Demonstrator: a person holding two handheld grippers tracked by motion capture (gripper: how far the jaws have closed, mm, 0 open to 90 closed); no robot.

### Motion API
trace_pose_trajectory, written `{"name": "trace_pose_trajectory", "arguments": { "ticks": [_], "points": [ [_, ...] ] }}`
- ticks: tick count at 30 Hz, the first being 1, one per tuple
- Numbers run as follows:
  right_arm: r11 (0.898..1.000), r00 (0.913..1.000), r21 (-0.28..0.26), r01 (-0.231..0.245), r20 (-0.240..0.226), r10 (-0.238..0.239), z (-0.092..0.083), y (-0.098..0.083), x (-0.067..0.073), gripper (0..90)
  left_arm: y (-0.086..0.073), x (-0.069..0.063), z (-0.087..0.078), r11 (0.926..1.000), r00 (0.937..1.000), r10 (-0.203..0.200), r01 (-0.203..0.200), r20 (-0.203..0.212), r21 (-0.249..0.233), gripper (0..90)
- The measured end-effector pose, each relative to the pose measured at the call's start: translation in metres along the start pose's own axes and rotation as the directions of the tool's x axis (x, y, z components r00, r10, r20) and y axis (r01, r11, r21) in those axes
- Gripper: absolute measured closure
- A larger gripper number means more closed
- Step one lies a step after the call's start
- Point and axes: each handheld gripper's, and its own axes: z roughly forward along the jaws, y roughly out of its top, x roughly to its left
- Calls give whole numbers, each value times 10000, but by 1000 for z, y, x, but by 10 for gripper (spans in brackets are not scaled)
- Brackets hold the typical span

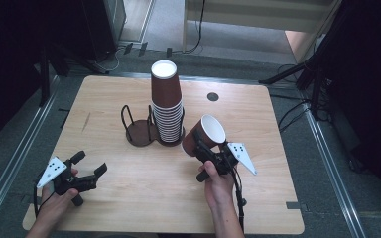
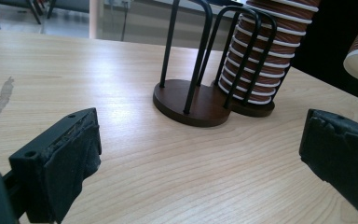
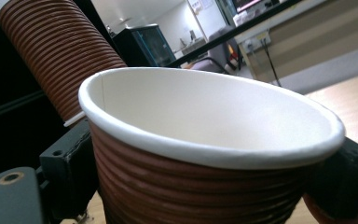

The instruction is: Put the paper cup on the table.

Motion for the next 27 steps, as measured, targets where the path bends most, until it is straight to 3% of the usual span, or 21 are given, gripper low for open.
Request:
{"name": "trace_pose_trajectory", "arguments": {
  "ticks": [11, 16, 18, 25, 27],
  "points": [
    [9900, 9882, -306, 1374, 727, -1349, 10, 0, -8, 112, 1, 5, -2, 9999, 9998, -112, 110, -184, -113, 0],
    [9732, 9671, -270, 2282, 1217, -2234, 15, 3, -13, 112, 0, 7, -2, 9998, 9995, -187, 185, -234, -107, 0],
    [9715, 9643, -257, 2357, 1303, -2305, 17, 4, -16, 112, 1, 8, -3, 9998, 9995, -170, 169, -264, -67, 0],
    [9476, 9329, -56, 3195, 1774, -3135, 27, 8, -28, 112, 2, 9, -3, 9998, 9995, -170, 168, -283, -69, 0],
    [9452, 9286, -39, 3266, 1875, -3201, 30, 9, -31, 112, 1, 8, -2, 9999, 9995, -144, 143, -294, -52, 0]
  ]
}}
